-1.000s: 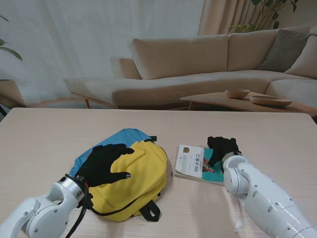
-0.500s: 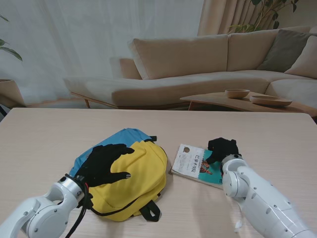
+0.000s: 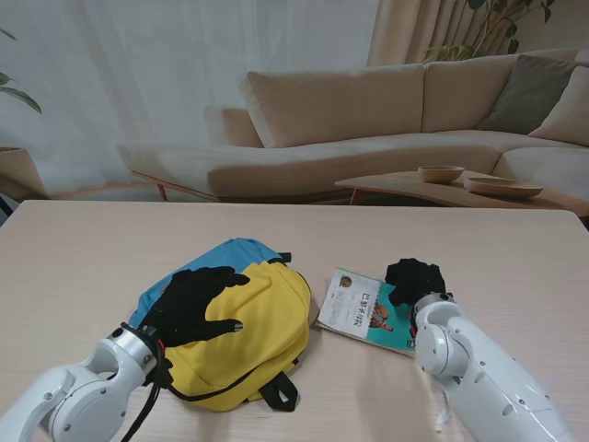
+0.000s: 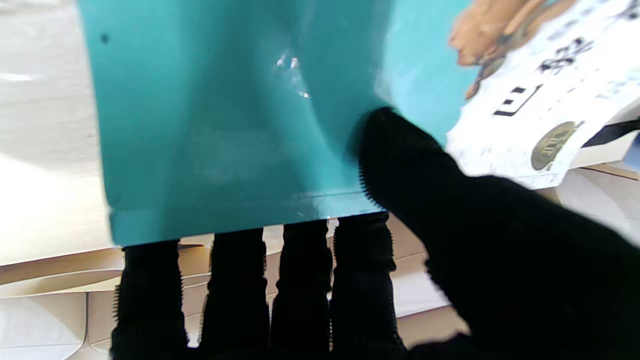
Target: Pack books into the school bag then zip close the school bag
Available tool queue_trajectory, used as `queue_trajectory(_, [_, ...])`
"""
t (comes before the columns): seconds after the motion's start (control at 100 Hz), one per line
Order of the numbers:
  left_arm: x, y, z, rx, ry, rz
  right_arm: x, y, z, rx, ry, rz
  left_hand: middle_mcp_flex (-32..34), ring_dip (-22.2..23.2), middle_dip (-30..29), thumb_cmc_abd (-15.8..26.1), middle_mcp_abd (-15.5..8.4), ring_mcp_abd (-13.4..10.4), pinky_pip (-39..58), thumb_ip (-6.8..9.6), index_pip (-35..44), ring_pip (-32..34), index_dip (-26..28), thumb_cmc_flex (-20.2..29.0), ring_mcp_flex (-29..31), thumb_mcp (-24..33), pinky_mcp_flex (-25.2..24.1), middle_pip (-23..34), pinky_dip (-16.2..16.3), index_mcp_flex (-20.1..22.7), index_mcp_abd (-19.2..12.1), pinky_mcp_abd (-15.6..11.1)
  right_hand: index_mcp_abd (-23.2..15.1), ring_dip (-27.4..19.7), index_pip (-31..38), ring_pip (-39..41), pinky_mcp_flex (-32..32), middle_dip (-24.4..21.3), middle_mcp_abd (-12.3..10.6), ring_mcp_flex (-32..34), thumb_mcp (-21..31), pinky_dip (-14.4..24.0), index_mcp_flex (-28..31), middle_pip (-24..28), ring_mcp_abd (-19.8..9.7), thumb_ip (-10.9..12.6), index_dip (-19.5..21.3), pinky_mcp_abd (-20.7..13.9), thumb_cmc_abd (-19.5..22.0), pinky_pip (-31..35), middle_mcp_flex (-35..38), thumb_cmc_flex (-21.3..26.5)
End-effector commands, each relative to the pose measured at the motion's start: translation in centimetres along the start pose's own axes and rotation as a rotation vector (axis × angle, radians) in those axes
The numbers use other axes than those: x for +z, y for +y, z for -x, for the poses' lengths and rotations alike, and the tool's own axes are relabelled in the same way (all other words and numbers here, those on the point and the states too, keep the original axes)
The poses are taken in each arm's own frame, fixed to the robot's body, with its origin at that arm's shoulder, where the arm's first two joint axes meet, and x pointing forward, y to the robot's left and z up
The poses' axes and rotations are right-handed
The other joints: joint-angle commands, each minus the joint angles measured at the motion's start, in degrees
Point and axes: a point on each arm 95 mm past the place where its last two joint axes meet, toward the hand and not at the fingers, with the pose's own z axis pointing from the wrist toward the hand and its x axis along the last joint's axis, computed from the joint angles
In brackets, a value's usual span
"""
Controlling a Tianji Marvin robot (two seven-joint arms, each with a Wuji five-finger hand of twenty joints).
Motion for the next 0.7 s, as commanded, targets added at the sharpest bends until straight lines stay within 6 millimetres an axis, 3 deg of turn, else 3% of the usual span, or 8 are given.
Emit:
queue_trajectory(0.0, [-0.1, 0.1, -0.2, -0.004, 0.003, 0.014, -0.7, -0.8, -0.4, 0.014, 0.013, -0.027, -2.36, 0.31, 0.57, -0.64, -1.45, -1.38, -2.94, 1.23, -1.14, -1.97, -0.35, -1.89, -1.48, 1.75, -1.16, -0.33, 1.52, -2.81, 1.07, -1.73, -11.40, -2.97, 11.75, -4.02, 3.08, -6.73, 2.16, 7.35, 12.68, 1.42, 5.84, -5.80, 1.66, 12.43, 5.41, -0.08, 5.44, 1.77, 11.58, 14.13])
queue_trajectory(0.06, [-0.1, 0.1, -0.2, -0.005, 0.002, 0.014, -1.0, -0.3, -0.5, 0.037, 0.016, -0.012, -2.31, 0.31, 0.58, -0.65, -1.44, -1.36, -2.97, 1.23, -1.13, -1.98, -0.32, -1.90, -1.48, 1.72, -1.15, -0.32, 1.55, -2.78, 1.12, -1.73, -11.23, -4.68, 12.50, -3.19, 6.78, -6.51, 1.81, 14.52, 12.87, 1.46, 6.55, -4.14, 1.50, 10.92, 6.97, 0.46, 3.03, 3.15, 20.78, 17.21])
queue_trajectory(0.1, [-0.1, 0.1, -0.2, -0.005, 0.002, 0.014, -1.1, 0.1, -0.6, 0.049, 0.017, -0.005, -2.30, 0.32, 0.58, -0.59, -1.47, -1.42, -2.98, 1.24, -1.10, -1.98, -0.29, -1.88, -1.48, 1.72, -1.15, -0.32, 1.57, -2.79, 1.10, -1.73, -11.60, -4.73, 12.58, 1.31, 9.11, -2.94, 1.50, 19.06, 12.86, 1.62, 6.68, 1.78, 0.68, 9.74, 8.04, 0.74, 2.23, 4.73, 24.55, 18.90])
queue_trajectory(0.22, [-0.1, 0.1, -0.2, -0.008, 0.002, 0.014, -1.7, 1.0, -0.7, 0.105, 0.022, 0.006, -2.22, 0.31, 0.58, -0.50, -1.46, -1.42, -3.01, 1.24, -1.06, -2.00, -0.24, -1.93, -1.47, 1.64, -1.14, -0.30, 1.61, -2.79, 1.08, -1.74, -11.47, -2.66, 13.95, 15.55, 9.74, 8.40, 2.86, 18.89, 12.66, 2.83, 5.55, 12.32, 2.83, 8.98, 11.11, 2.23, 4.20, 8.16, 23.46, 21.92])
queue_trajectory(0.27, [-0.1, 0.1, -0.2, -0.011, 0.001, 0.015, -2.0, 1.4, -0.7, 0.120, 0.027, 0.020, -2.16, 0.32, 0.59, -0.48, -1.36, -1.37, -3.02, 1.24, -1.02, -2.00, -0.22, -1.94, -1.46, 1.59, -1.13, -0.29, 1.63, -2.75, 1.04, -1.75, -11.08, -3.08, 13.84, 18.83, 10.07, 10.46, 3.23, 18.61, 12.87, -0.08, 6.44, 13.18, 3.87, 9.90, 11.05, 3.30, 2.86, 10.34, 23.80, 22.59])
queue_trajectory(0.3, [-0.1, 0.2, -0.2, -0.013, 0.001, 0.016, -2.2, 1.7, -0.7, 0.129, 0.030, 0.029, -2.10, 0.32, 0.59, -0.47, -1.37, -1.32, -3.03, 1.25, -0.99, -2.01, -0.19, -1.91, -1.46, 1.58, -1.13, -0.28, 1.64, -2.76, 1.09, -1.75, -10.89, -3.22, 13.77, 20.26, 10.21, 11.65, 3.68, 18.42, 12.87, -3.72, 7.17, 13.31, 4.48, 10.54, 11.03, 3.89, 2.32, 12.73, 24.05, 22.88])
queue_trajectory(0.39, [-0.1, 0.2, -0.2, -0.018, 0.001, 0.016, -2.7, 2.8, -0.7, 0.147, 0.045, 0.055, -1.93, 0.34, 0.61, -0.33, -1.36, -1.40, -3.05, 1.25, -0.81, -1.97, -0.09, -1.93, -1.33, 1.50, -1.13, -0.23, 1.67, -2.69, 1.05, -1.75, -11.33, -2.38, 14.13, 23.43, 10.80, 13.95, 4.06, 18.85, 12.87, -6.41, 9.60, 14.49, 5.21, 12.86, 11.66, 5.13, 0.70, 15.87, 24.96, 23.74])
queue_trajectory(0.69, [0.0, 0.2, -0.1, -0.035, -0.004, 0.008, -4.2, 5.8, -0.6, 0.229, 0.091, 0.146, -1.15, 0.41, 0.69, -0.10, -1.18, -1.08, -3.00, 1.30, 0.29, -1.87, 0.41, -1.79, -1.19, 1.37, -0.96, 0.01, 1.84, -2.58, 1.09, -1.56, -11.54, -1.18, 13.78, 26.91, 12.52, 16.44, 5.23, 21.03, 12.87, -9.86, 15.09, 15.82, 5.94, 17.49, 14.37, 7.38, -2.06, 19.60, 27.11, 25.29])
